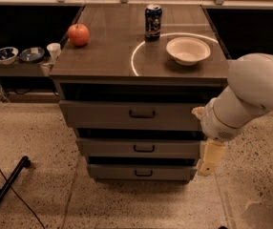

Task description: Open bottom drawer

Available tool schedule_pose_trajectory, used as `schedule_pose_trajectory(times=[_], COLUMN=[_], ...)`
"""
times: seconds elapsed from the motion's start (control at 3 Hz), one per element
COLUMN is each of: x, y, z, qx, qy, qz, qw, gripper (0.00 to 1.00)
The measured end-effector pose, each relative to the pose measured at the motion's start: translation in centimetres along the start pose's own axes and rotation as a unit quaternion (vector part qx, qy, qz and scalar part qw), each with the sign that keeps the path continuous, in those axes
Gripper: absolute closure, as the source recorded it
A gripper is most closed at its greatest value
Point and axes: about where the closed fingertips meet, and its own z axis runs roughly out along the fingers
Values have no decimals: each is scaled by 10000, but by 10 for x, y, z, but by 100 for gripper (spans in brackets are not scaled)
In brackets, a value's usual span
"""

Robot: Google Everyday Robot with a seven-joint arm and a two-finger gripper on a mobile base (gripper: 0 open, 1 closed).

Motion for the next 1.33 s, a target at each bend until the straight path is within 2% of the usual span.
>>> schedule_pose_trajectory(times=[0.33,0.67,1.0,1.33], x=[18,45,41,33], y=[10,35,29,12], z=[46,141,200,201], qx=[-234,-419,-149,185], qy=[116,171,-52,-229], qz=[214,399,254,234], qw=[9994,9982,9996,9993], gripper=[0,0,0,0])
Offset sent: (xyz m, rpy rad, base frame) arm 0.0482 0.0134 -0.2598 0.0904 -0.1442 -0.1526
